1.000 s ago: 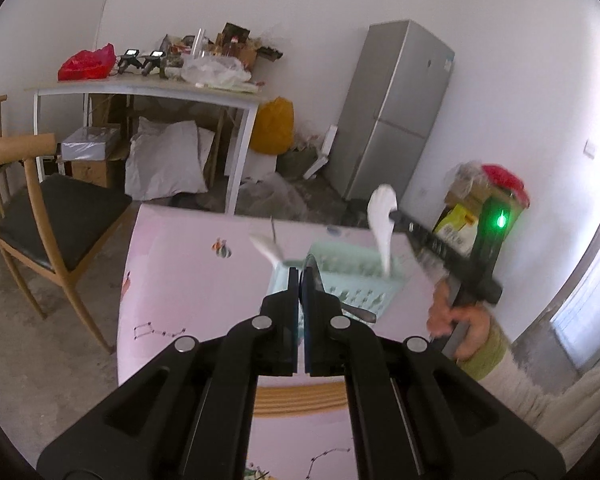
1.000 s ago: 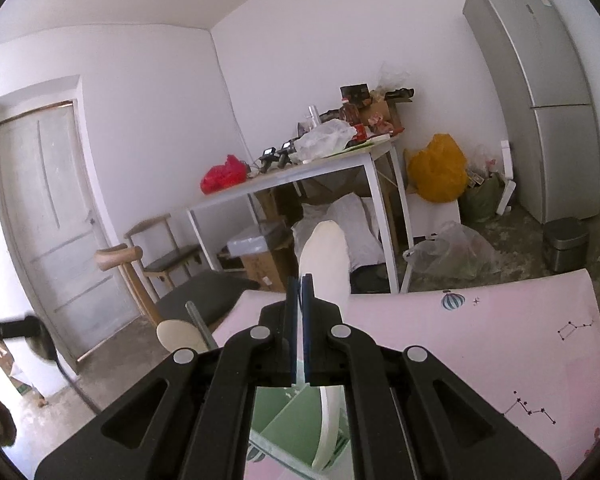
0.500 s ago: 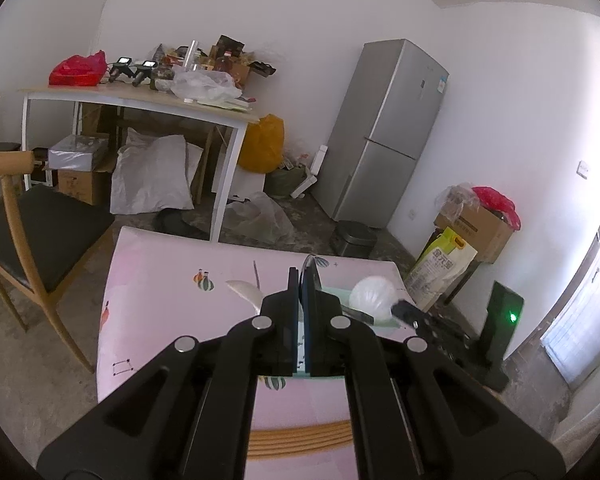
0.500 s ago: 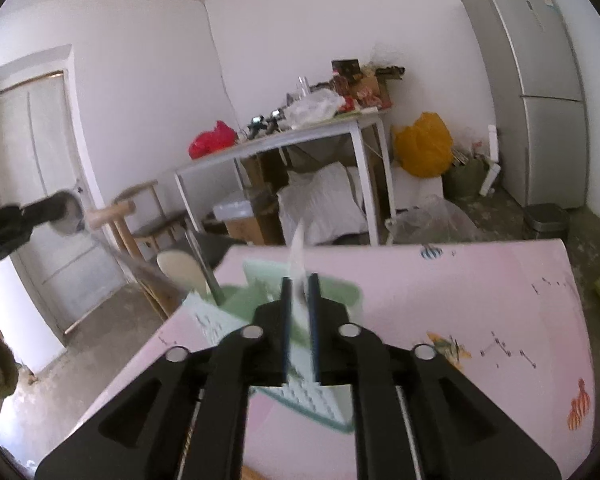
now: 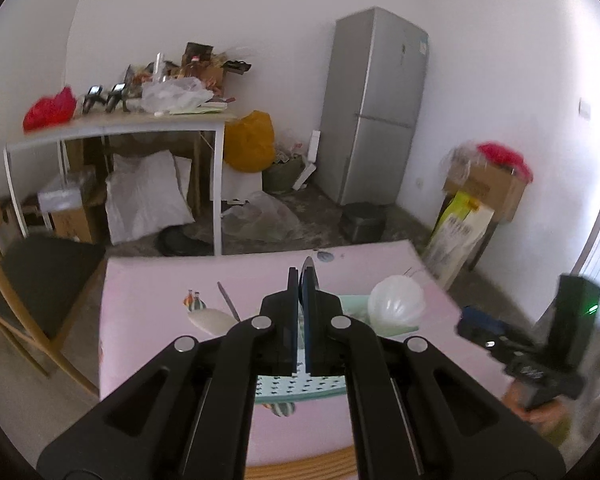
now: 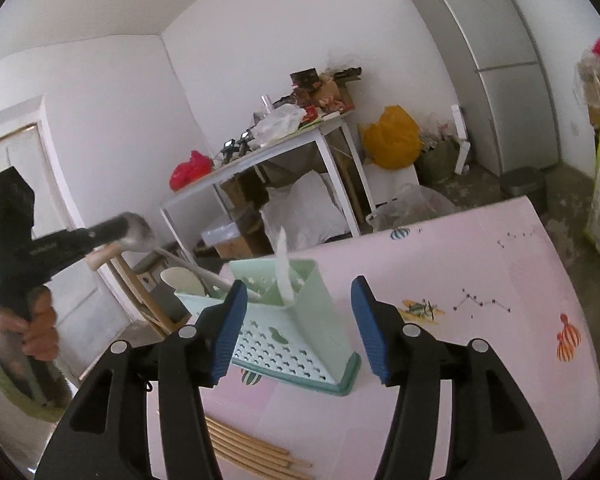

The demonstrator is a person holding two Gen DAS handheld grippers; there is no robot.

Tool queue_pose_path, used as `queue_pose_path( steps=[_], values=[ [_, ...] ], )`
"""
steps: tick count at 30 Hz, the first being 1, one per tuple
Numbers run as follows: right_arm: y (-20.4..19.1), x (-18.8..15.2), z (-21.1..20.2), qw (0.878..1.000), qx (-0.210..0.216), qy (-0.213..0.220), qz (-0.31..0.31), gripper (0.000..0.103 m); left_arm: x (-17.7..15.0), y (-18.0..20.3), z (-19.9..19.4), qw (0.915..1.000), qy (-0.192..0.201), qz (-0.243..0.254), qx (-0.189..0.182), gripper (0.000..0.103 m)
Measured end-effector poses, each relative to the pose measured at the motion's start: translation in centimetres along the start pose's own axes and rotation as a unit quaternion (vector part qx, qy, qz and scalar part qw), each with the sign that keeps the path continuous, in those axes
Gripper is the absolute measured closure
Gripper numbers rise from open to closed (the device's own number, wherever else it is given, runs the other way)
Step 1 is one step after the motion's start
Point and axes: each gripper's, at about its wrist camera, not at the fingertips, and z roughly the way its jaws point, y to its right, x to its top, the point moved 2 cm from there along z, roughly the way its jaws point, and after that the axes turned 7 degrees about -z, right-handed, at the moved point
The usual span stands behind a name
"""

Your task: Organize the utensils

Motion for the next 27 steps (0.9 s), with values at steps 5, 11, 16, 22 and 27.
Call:
queue_pose_path(
  steps=[5, 11, 16, 22, 27],
  values=[
    [-0.2, -0.4, -0.4, 1.000, -0.002, -0.001, 0.002, 0.050, -0.3, 2.6, 1.8, 0.9982, 0.003, 0.057, 0.016, 0.102],
    [-0.1, -1.3, -0.6, 1.000, -0.001, -0.008, 0.009, 0.050, -1.4, 4.5, 4.4, 0.9955, -0.028, 0.090, 0.007, 0.102],
    [-0.2, -1.6, -0.5, 1.000, -0.001, -0.016, 0.010, 0.049, -2.8, 4.1, 5.7, 0.9962, -0.050, 0.070, -0.013, 0.098],
    [-0.3, -2.4, -0.4, 1.000, -0.001, -0.028, 0.015, 0.049, -4.0, 2.3, 5.2, 0.9975, -0.058, 0.016, -0.037, 0.072],
    [-1.0, -3.2, -0.7, 0.999, 0.006, -0.038, 0.013, 0.049, -6.0, 0.4, 3.2, 0.9969, -0.070, -0.004, -0.034, 0.069]
  ],
)
